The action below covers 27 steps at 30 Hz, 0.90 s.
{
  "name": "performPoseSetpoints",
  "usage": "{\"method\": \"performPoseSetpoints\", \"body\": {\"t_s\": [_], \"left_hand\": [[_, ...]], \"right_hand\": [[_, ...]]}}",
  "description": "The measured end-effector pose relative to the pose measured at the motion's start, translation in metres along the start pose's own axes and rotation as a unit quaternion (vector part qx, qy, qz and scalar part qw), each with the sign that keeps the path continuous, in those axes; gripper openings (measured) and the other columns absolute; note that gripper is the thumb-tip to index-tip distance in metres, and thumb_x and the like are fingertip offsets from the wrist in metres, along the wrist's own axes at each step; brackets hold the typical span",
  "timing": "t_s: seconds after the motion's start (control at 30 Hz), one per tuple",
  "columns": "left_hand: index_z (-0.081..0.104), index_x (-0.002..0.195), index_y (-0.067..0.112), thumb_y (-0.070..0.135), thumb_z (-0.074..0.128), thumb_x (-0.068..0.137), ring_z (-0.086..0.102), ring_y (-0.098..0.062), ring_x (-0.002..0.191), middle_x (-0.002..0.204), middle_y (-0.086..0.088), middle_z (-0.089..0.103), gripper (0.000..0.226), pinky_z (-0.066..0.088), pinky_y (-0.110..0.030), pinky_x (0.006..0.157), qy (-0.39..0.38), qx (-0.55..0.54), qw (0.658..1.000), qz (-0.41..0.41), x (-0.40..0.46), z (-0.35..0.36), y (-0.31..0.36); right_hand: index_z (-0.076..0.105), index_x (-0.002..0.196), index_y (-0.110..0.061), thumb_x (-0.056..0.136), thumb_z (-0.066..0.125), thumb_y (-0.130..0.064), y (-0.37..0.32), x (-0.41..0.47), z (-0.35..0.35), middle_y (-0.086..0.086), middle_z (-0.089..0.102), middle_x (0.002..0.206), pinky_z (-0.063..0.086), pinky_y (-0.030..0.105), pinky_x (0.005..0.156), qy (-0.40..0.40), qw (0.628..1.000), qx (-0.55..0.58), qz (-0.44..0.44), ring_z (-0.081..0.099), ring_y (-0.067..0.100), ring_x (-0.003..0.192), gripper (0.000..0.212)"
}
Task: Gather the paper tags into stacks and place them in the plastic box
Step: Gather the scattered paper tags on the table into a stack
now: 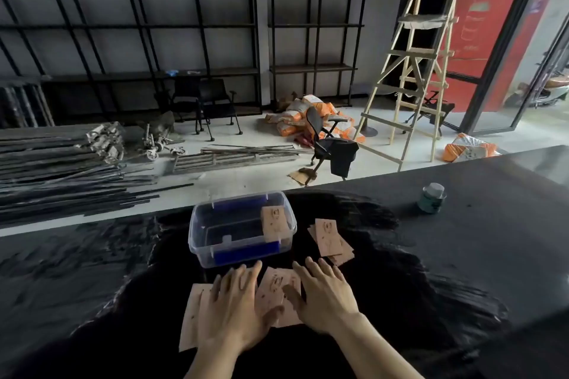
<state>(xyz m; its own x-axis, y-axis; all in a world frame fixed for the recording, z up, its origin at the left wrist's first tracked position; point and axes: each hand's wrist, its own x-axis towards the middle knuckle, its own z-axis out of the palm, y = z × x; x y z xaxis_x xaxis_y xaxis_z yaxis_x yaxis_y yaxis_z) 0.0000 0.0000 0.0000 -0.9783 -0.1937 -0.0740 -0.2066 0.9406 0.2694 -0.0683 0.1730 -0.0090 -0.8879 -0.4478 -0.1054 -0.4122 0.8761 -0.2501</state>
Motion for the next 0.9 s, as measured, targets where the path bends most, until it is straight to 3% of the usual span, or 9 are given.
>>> {"method": "performPoseSetpoints", "body": {"t_s": [0.23, 0.4, 0.53, 0.67, 0.77, 0.83, 0.9], "left_hand": [[0.018, 0.160, 0.031, 0.066, 0.055, 0.088, 0.025, -0.018, 0.150, 0.164, 0.006, 0.029, 0.088, 0.025, -0.036, 0.124, -0.007, -0.032, 0.999, -0.009, -0.009, 0.034, 0.003], [0.030, 0.155, 0.033, 0.058, 0.063, 0.087, 0.037, -0.016, 0.146, 0.155, 0.009, 0.046, 0.080, 0.029, -0.036, 0.123, 0.027, -0.021, 0.999, -0.012, -0.004, 0.043, 0.005], [0.036, 0.147, 0.036, 0.049, 0.069, 0.084, 0.050, -0.016, 0.132, 0.142, 0.008, 0.053, 0.073, 0.039, -0.033, 0.113, 0.027, -0.071, 0.996, -0.041, 0.000, 0.034, 0.009], [0.038, 0.142, 0.041, 0.030, 0.076, 0.079, 0.055, -0.014, 0.123, 0.142, 0.011, 0.050, 0.074, 0.049, -0.033, 0.107, 0.019, -0.120, 0.993, -0.007, 0.005, 0.031, 0.000], [0.034, 0.142, 0.047, 0.036, 0.073, 0.080, 0.052, -0.011, 0.128, 0.145, 0.018, 0.047, 0.074, 0.045, -0.031, 0.111, -0.007, -0.110, 0.993, 0.045, 0.007, 0.032, 0.001], [0.034, 0.142, 0.047, 0.036, 0.074, 0.083, 0.048, -0.006, 0.132, 0.146, 0.020, 0.047, 0.072, 0.037, -0.028, 0.117, -0.024, -0.118, 0.989, 0.083, 0.011, 0.035, 0.006], [0.034, 0.142, 0.047, 0.032, 0.076, 0.084, 0.047, -0.001, 0.132, 0.143, 0.022, 0.050, 0.073, 0.031, -0.027, 0.120, -0.038, -0.140, 0.982, 0.121, 0.013, 0.037, 0.012]], "right_hand": [[0.029, 0.156, -0.030, 0.105, 0.029, -0.055, 0.014, -0.012, 0.029, 0.005, 0.023, 0.169, 0.016, 0.051, 0.125, -0.038, 0.999, -0.026, 0.004, 0.015, 0.034, 0.155, 0.058], [0.025, 0.158, -0.026, 0.102, 0.040, -0.053, 0.018, -0.014, 0.035, 0.007, 0.017, 0.170, 0.016, 0.051, 0.125, -0.047, 0.998, -0.041, -0.007, 0.011, 0.035, 0.155, 0.064], [0.030, 0.156, -0.026, 0.103, 0.043, -0.052, 0.019, -0.014, 0.036, 0.007, 0.024, 0.168, 0.021, 0.047, 0.124, -0.019, 0.999, -0.031, -0.011, 0.017, 0.034, 0.154, 0.061], [0.026, 0.159, -0.022, 0.102, 0.047, -0.047, 0.025, -0.014, 0.031, 0.007, 0.028, 0.167, 0.031, 0.041, 0.120, 0.091, 0.995, 0.040, 0.002, 0.024, 0.026, 0.153, 0.066], [0.022, 0.160, -0.023, 0.101, 0.051, -0.044, 0.030, -0.011, 0.026, 0.006, 0.026, 0.167, 0.033, 0.041, 0.120, 0.162, 0.985, 0.057, -0.034, 0.024, 0.024, 0.153, 0.069], [0.021, 0.160, -0.027, 0.100, 0.055, -0.036, 0.035, -0.009, 0.024, 0.002, 0.023, 0.168, 0.028, 0.038, 0.121, 0.126, 0.987, 0.034, -0.089, 0.018, 0.022, 0.155, 0.069], [0.036, 0.153, -0.030, 0.096, 0.059, -0.026, 0.041, -0.009, 0.024, -0.001, 0.038, 0.160, 0.035, 0.036, 0.117, 0.088, 0.987, 0.021, -0.131, 0.028, 0.023, 0.151, 0.061]]}}
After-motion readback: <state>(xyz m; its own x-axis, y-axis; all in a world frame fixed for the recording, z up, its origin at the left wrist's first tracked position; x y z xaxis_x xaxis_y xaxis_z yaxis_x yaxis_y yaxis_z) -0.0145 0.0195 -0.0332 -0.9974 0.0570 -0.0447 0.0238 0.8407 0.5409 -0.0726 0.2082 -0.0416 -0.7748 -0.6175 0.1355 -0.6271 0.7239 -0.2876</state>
